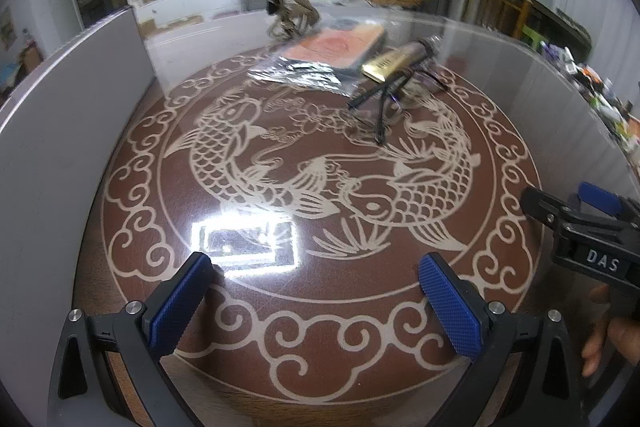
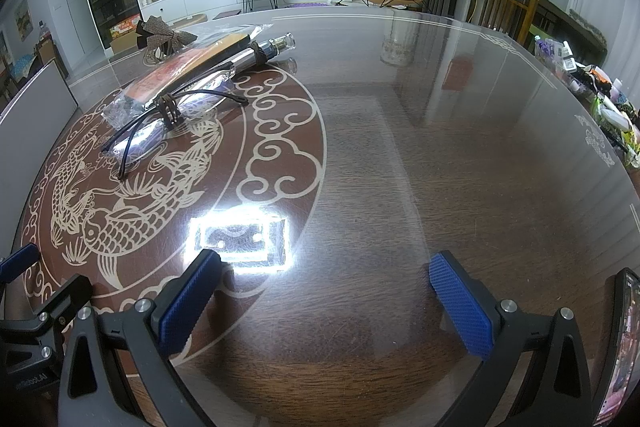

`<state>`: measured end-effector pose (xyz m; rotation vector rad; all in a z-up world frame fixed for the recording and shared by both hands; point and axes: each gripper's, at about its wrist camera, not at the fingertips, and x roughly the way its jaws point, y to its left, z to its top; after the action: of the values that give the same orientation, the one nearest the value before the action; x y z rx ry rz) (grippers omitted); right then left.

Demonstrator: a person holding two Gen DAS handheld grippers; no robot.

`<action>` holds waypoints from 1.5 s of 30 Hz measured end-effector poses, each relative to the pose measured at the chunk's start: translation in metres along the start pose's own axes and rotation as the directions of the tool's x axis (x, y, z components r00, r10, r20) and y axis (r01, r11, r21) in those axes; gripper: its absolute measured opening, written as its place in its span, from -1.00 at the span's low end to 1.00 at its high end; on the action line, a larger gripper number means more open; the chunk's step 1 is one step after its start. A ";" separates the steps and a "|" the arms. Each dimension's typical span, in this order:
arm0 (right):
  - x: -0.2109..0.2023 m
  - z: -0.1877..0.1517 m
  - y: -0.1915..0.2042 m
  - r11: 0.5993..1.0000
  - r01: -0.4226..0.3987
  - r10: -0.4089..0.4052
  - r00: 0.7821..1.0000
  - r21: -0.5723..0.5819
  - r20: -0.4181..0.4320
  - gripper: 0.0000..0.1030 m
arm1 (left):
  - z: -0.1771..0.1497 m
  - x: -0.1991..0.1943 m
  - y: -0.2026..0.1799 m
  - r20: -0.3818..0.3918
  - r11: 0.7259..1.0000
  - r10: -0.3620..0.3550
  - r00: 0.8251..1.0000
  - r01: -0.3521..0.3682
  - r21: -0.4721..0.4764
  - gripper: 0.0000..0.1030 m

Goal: Organize objects
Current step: 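Grasp the black eyeglasses by the temple arms with the left tool, then lift the black eyeglasses off the table with the left tool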

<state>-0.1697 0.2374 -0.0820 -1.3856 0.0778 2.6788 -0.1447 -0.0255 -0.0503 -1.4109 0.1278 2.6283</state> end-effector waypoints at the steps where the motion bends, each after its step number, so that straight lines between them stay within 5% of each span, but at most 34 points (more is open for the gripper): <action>1: 0.000 0.000 0.000 1.000 0.000 0.000 1.000 0.000 0.000 1.00 | 0.005 0.002 0.002 -0.024 1.000 -0.015 1.000 0.015 -0.004 1.00; 5: 0.000 0.000 0.000 1.000 0.000 0.000 1.000 0.000 0.000 1.00 | 0.033 -0.003 0.007 0.027 0.993 -0.115 0.993 0.116 -0.035 1.00; 11: 0.000 0.000 0.000 1.000 0.000 0.000 1.000 0.000 0.000 1.00 | 0.104 0.018 -0.044 0.100 0.970 -0.101 0.990 0.075 0.231 1.00; 13: 0.000 0.000 0.000 1.000 0.000 0.000 1.000 0.000 0.000 1.00 | 0.118 0.043 -0.062 0.059 0.955 -0.094 0.994 0.073 0.289 0.76; 17: 0.000 0.000 0.000 1.000 0.000 0.000 1.000 0.000 0.000 1.00 | 0.123 0.074 -0.078 -0.012 0.936 -0.087 0.996 0.086 0.341 -0.36; 18: 0.000 0.000 0.000 1.000 0.000 0.000 1.000 0.000 0.000 1.00 | 0.123 0.071 -0.079 0.020 0.936 -0.102 0.995 0.089 0.341 -0.62; 21: 0.000 0.001 0.001 1.000 0.000 0.000 1.000 0.000 0.000 1.00 | 0.117 0.063 -0.077 0.029 0.944 -0.100 0.995 0.086 0.317 -0.72; 32: 0.000 0.000 0.001 1.000 0.001 -0.001 1.000 0.000 0.000 1.00 | -0.007 -0.021 -0.008 0.054 0.994 -0.058 0.997 0.053 0.092 -0.72; 37: 0.000 0.000 0.001 1.000 0.001 -0.001 1.000 0.000 -0.001 1.00 | -0.031 -0.027 0.018 0.054 0.998 -0.066 0.996 0.066 -0.004 -0.63; 38: 0.000 0.000 0.001 1.000 0.001 -0.001 1.000 0.000 -0.001 1.00 | -0.031 -0.027 0.020 0.064 0.997 -0.074 0.995 0.075 -0.006 -0.47; 41: 0.000 0.001 0.001 1.000 0.001 -0.001 1.000 0.000 -0.001 1.00 | -0.028 -0.018 0.016 0.047 0.996 -0.085 0.995 0.084 0.014 0.46; 45: 0.000 0.001 0.001 1.000 0.001 -0.001 1.000 0.000 -0.001 1.00 | -0.023 -0.010 0.009 0.041 0.998 -0.029 0.999 0.027 0.052 0.63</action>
<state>-0.1705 0.2364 -0.0815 -1.3862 0.0779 2.6776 -0.1218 -0.0391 -0.0549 -1.3305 0.1686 2.6103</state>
